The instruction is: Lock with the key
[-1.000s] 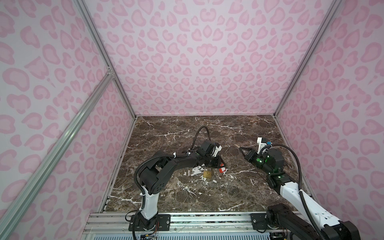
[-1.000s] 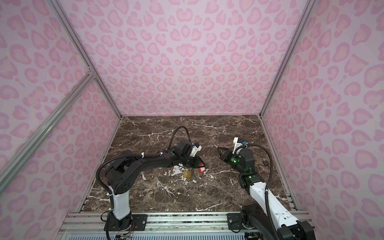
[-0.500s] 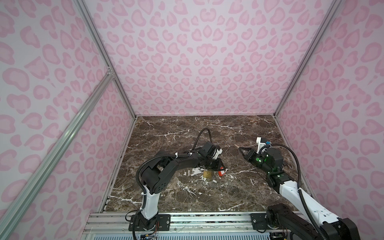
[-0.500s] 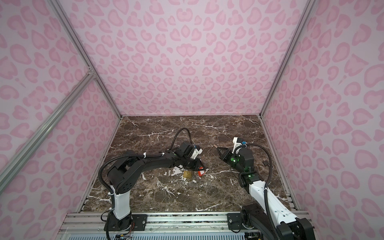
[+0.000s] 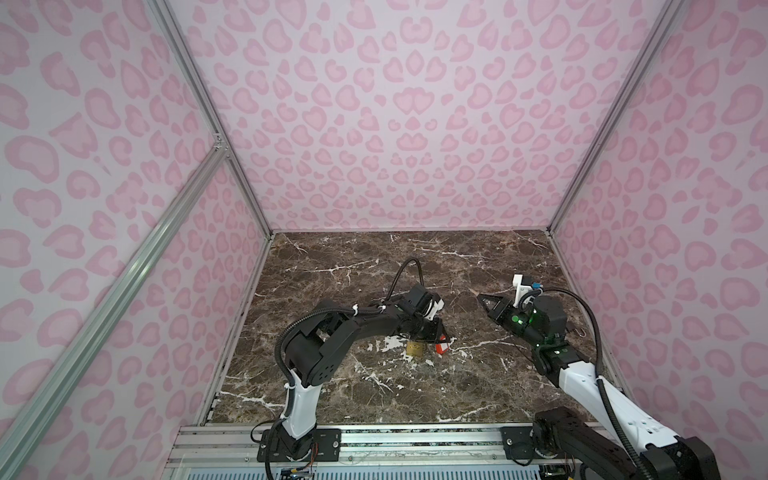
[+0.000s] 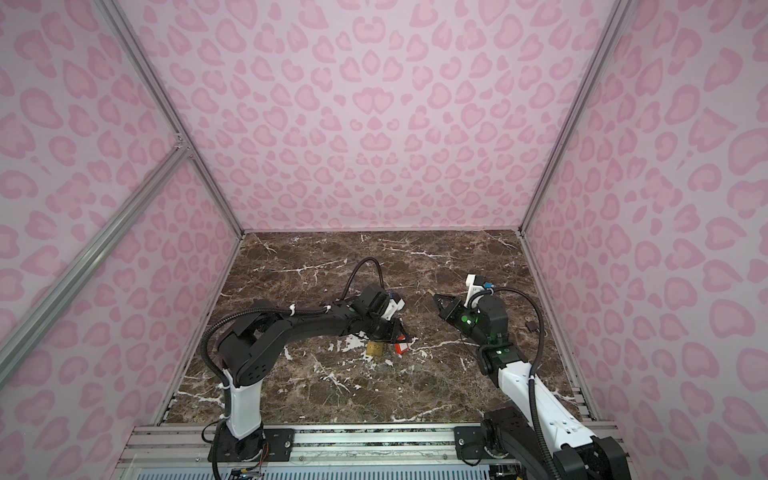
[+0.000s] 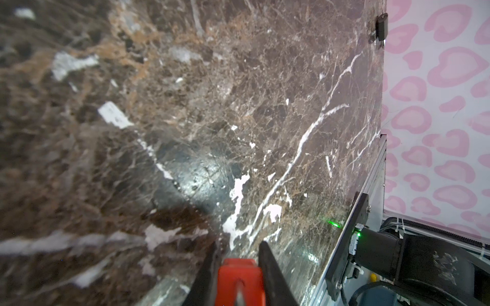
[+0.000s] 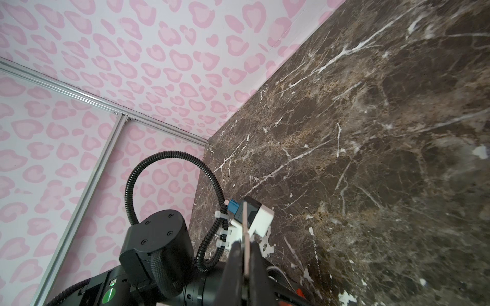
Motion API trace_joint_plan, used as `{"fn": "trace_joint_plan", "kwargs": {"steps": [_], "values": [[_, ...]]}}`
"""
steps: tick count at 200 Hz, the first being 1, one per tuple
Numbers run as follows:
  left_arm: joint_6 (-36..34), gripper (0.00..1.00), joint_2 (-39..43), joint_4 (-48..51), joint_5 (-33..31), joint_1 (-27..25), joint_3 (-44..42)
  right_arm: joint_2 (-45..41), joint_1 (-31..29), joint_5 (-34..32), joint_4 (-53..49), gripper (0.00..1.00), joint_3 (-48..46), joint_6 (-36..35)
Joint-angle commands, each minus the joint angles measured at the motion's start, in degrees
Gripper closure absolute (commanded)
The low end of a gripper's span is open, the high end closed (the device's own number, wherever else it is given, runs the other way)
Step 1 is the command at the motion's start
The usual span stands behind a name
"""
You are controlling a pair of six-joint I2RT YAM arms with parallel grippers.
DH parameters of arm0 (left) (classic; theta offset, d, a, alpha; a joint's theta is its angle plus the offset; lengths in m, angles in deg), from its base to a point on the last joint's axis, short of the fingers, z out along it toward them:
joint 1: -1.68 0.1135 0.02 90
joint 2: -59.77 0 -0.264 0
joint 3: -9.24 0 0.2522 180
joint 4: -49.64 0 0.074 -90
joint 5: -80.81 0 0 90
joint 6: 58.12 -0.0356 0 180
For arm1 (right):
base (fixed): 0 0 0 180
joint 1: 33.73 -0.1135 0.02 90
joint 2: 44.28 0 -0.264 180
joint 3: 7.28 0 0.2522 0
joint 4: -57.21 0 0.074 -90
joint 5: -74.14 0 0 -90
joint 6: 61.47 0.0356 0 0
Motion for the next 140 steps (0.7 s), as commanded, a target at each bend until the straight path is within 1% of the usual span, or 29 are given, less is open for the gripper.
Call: {"fn": "trace_joint_plan", "kwargs": {"steps": [1,11,30,72,96,106,109,116,140], "values": [[-1.0,0.88,-0.5,0.5,-0.2,-0.1,1.0,0.0,-0.1,0.1,0.6,1.00,0.1,-0.4],[-1.1,0.86,-0.5,0.7,-0.3,-0.1,1.2,0.0,0.0,0.1,0.6,1.00,0.1,-0.3],[-1.3,0.77,-0.2,0.7,-0.5,-0.1,1.1,0.0,0.0,0.1,0.5,1.00,0.1,-0.3],[-1.7,0.73,0.3,1.0,-0.9,-0.2,1.0,0.0,0.0,0.0,0.5,1.00,-0.2,-0.3],[-1.8,0.65,0.3,1.0,-1.0,-0.1,1.0,-0.1,0.0,0.0,0.5,1.00,-0.3,-0.4],[-1.8,0.65,0.4,1.1,-1.0,-0.2,1.1,-0.2,0.0,-0.1,0.3,1.00,-0.3,-0.4],[-1.9,0.60,0.4,1.2,-1.1,-0.2,1.1,-0.2,0.0,-0.1,0.4,1.00,-0.3,-0.4],[-2.0,0.58,0.5,1.4,-1.2,-0.1,1.2,-0.3,0.0,-0.1,0.4,1.00,-0.3,-0.4],[-2.4,0.56,0.9,1.9,-2.1,-0.1,1.3,-0.2,0.0,-0.1,0.4,1.00,-0.4,-0.3]]}}
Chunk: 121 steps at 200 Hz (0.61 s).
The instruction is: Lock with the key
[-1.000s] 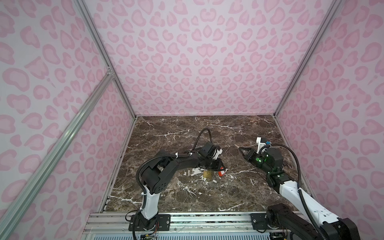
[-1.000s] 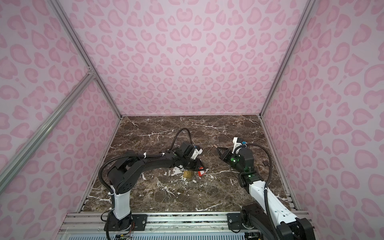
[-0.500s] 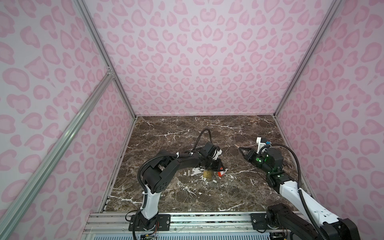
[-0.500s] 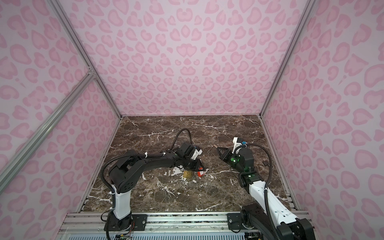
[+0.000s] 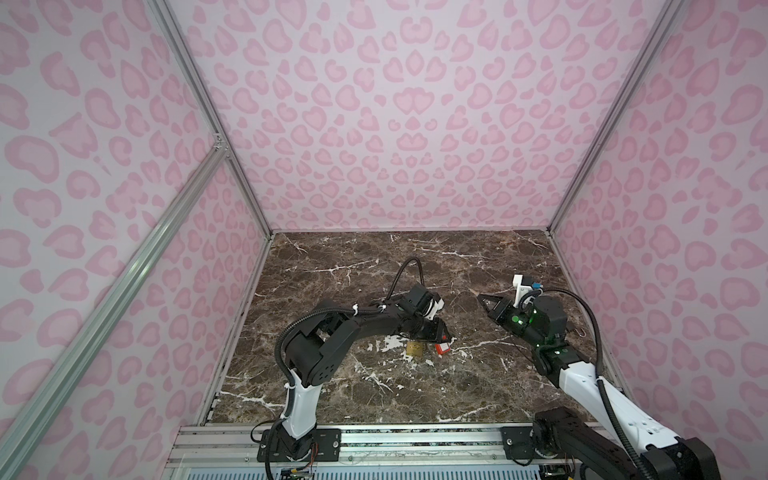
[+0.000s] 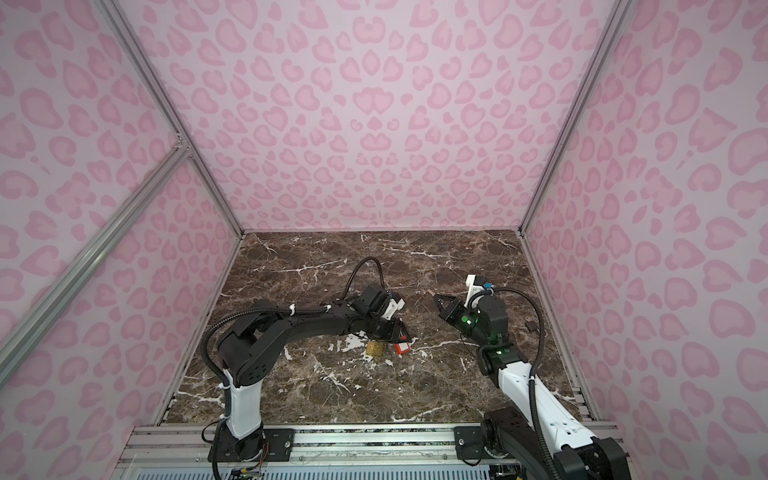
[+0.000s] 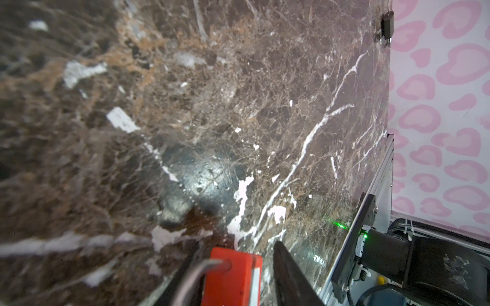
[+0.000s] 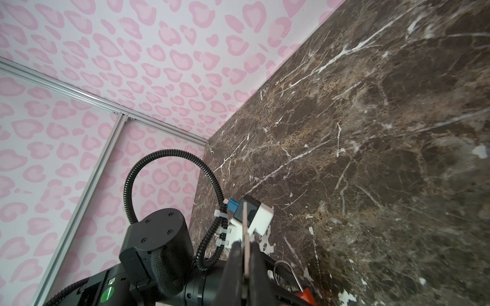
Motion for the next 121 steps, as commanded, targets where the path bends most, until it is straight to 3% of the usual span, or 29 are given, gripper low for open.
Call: {"fn": "trace_joint_plan", "kwargs": {"steps": [1,121], "values": [[-1.0,0.56,1.0,0.9,-0.8,-0.1,0.8,0.0,0.0,0.0,0.6,1.00,-0.3,-0.3],[-3.5,0.49,1.2,11.0,-7.6,-0.1,4.8,-0.1,0.0,-0.4,0.7,1.00,-0.3,-0.1]]}}
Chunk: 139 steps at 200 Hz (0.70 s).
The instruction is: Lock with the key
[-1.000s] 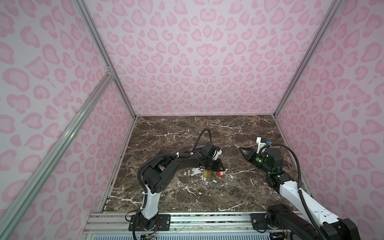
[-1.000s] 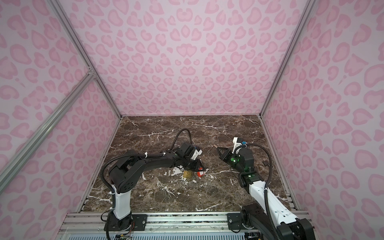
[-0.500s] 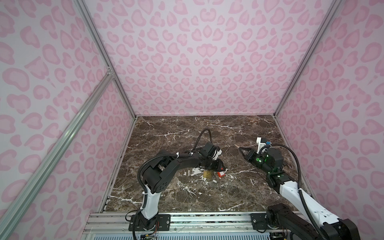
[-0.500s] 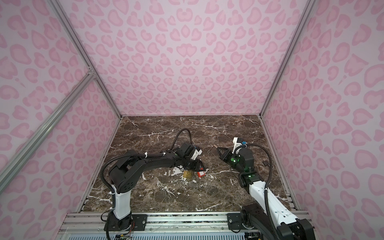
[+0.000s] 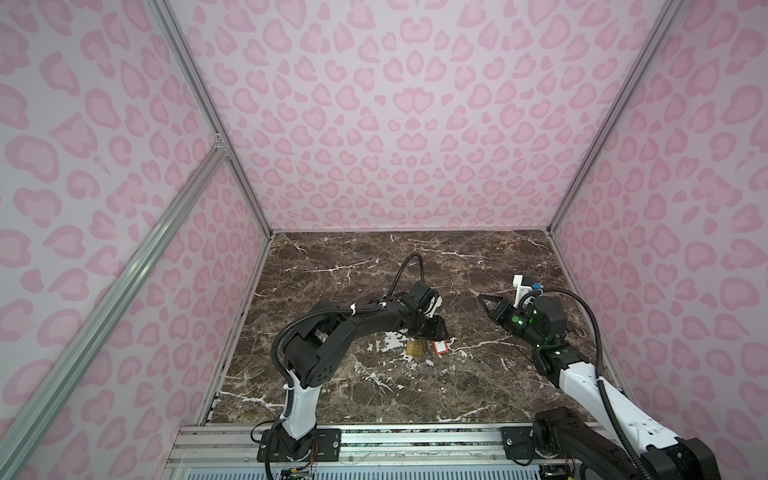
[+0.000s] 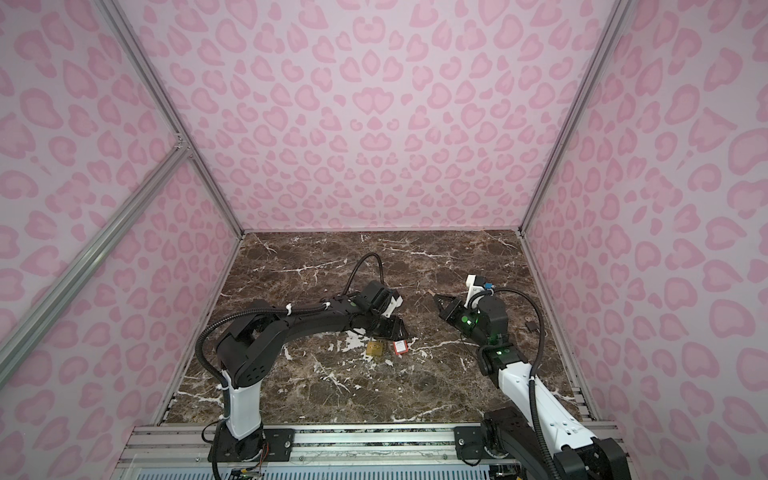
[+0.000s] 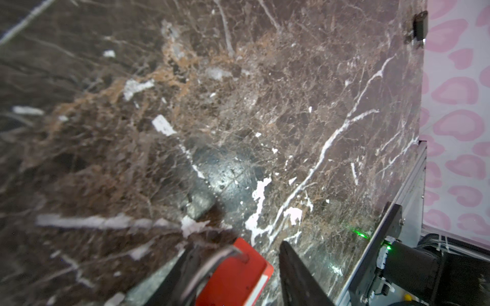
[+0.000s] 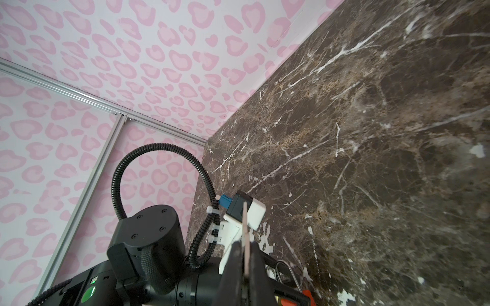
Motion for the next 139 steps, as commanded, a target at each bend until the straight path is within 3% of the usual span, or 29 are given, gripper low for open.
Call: {"fn": "trace_joint_plan", "kwargs": {"steps": [1,139], "values": [[-1.3,0.49,0.6,2.8,-1.6,0.1,1.1,0.0,0.0,-0.2,0.8,1.00,-0.2,-0.1],[-0.3,0.47,-3.8,5.7,-5.1,0.9,8.7,-1.0,0.0,-0.7,-0.5,1.00,-0.4,-0.7]]}}
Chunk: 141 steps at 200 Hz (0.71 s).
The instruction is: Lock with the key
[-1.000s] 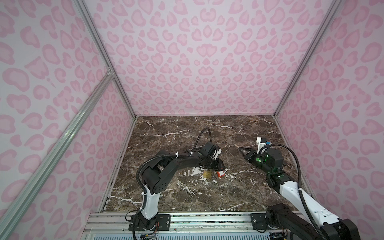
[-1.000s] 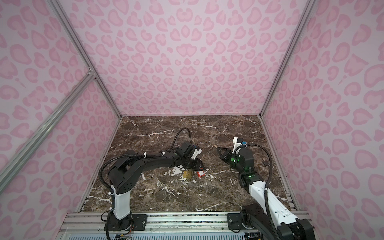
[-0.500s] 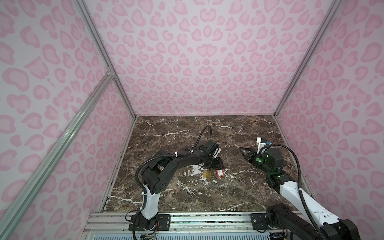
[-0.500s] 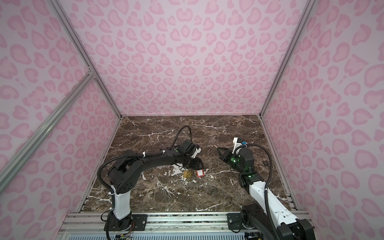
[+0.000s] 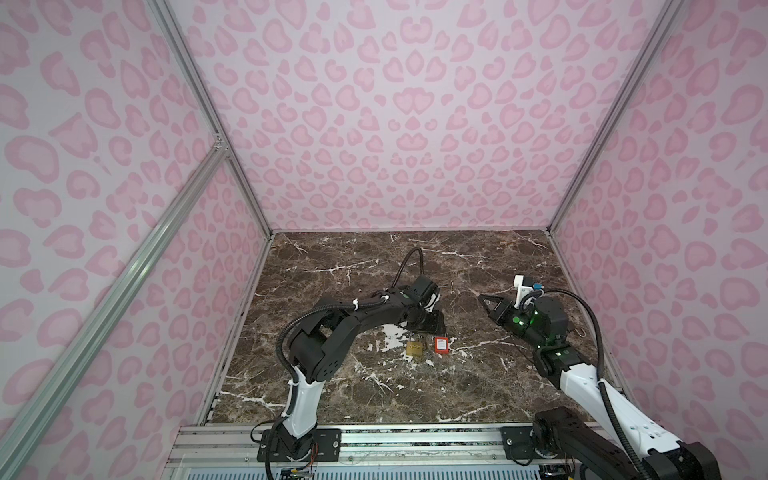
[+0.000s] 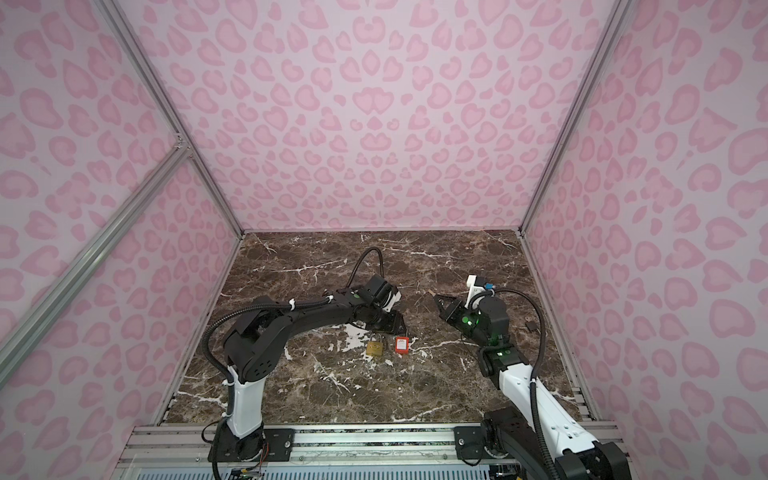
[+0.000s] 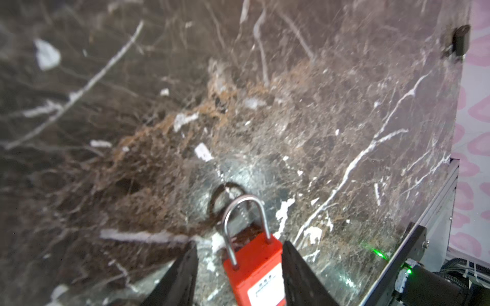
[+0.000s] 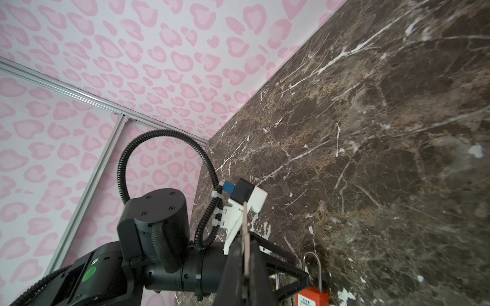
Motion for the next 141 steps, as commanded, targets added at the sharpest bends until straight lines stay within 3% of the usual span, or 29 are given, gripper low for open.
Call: {"fn": "trace_joint_plan", "kwargs": {"steps": [1,141], "values": [[0.5,0.47,-1.0,-0.1,-1.3,0.0,2.0,0.0,0.0,-0.4,0.0,1.00,-0.3,-0.7],[0.6,0.49,-5.8,-1.0,1.7,0.0,7.5,-0.9,0.3,-0.6,-0.7,1.00,-0.5,-0.5]]}}
